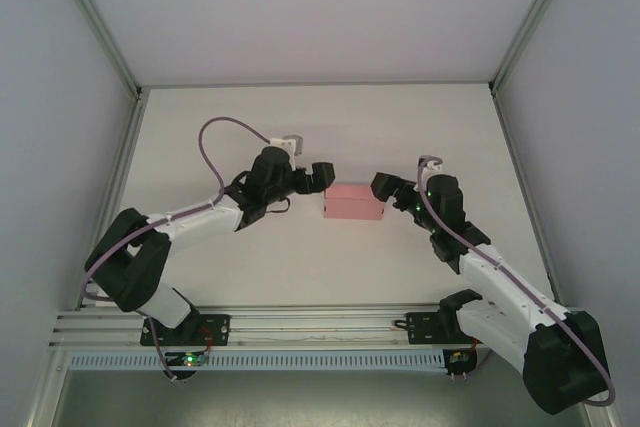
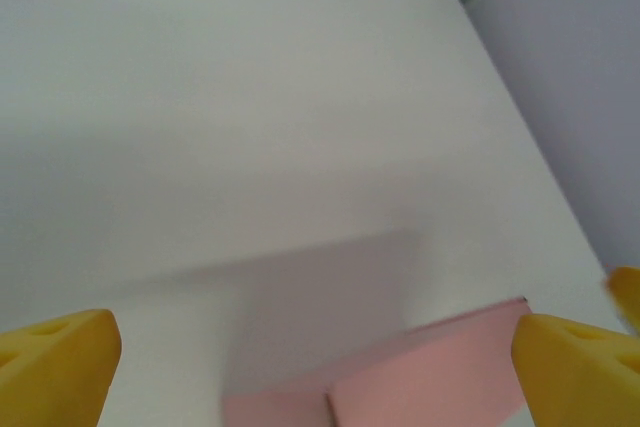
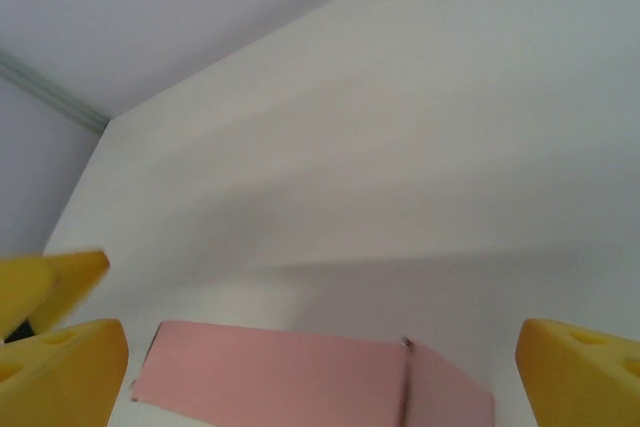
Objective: Assemble paper box
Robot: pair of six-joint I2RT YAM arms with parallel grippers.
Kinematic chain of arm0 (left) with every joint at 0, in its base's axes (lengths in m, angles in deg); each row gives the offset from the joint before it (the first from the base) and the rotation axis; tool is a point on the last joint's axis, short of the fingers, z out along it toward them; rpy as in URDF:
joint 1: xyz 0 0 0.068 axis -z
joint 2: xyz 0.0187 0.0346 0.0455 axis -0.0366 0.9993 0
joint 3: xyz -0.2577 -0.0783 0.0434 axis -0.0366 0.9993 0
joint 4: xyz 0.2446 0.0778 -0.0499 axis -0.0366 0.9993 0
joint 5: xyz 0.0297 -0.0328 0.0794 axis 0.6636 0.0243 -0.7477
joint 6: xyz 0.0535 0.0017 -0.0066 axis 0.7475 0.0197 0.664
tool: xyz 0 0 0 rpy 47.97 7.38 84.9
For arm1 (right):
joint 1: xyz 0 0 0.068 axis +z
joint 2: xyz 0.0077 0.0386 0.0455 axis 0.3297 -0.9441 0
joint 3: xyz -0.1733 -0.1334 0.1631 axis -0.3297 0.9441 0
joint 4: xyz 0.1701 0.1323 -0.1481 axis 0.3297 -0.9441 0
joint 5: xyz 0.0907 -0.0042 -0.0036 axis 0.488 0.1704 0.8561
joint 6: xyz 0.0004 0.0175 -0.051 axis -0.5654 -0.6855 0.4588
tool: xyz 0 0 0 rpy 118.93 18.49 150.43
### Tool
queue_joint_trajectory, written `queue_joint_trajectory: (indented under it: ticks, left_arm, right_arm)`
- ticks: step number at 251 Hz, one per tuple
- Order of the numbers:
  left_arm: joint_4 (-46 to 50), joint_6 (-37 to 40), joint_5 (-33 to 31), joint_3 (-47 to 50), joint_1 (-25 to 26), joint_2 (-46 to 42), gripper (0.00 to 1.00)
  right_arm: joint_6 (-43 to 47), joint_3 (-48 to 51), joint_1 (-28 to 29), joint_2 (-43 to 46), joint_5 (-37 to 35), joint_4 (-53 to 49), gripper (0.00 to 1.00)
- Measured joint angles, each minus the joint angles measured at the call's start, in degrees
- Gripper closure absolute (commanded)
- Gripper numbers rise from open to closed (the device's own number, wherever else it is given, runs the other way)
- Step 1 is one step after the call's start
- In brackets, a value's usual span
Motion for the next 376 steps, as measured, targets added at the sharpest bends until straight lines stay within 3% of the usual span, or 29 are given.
queue_joint_trajectory:
  ticks: [31,80,140,209,238,276,310,376]
  left_arm:
    - [6.8,1.0,-3.5,-1.7,-4.6,-2.9,0.00]
    - [14.7,1.6,-9.1,-0.2,-12.2,-7.1,0.00]
    - [20.3,2.9,-14.4,4.9,-13.6,-12.5,0.00]
    - [22.0,3.6,-17.4,9.4,-14.8,-17.9,0.00]
    - [22.0,3.7,-18.2,10.6,-15.0,-19.5,0.00]
    - [22.2,3.8,-18.8,12.2,-15.4,-21.5,0.00]
    - [22.2,3.9,-19.2,12.9,-15.5,-22.3,0.00]
    - [22.3,4.0,-19.8,13.7,-15.5,-23.8,0.00]
  right_arm:
    - [17.2,-6.9,0.2,-3.1,8.1,-5.2,0.02]
    - [43.3,-18.7,1.2,-15.2,18.1,-16.7,0.01]
    - [65.4,-32.1,8.6,-30.4,14.4,-32.7,0.02]
    - [73.6,-42.5,10.0,-42.3,5.5,-44.1,0.02]
    - [75.5,-45.2,10.0,-45.6,3.9,-48.5,0.08]
    - [76.9,-46.1,10.0,-47.3,1.9,-53.1,0.25]
    - [77.5,-47.2,10.0,-48.0,1.0,-55.4,0.56]
    - [77.1,-47.6,10.4,-47.7,-1.9,-55.7,0.69]
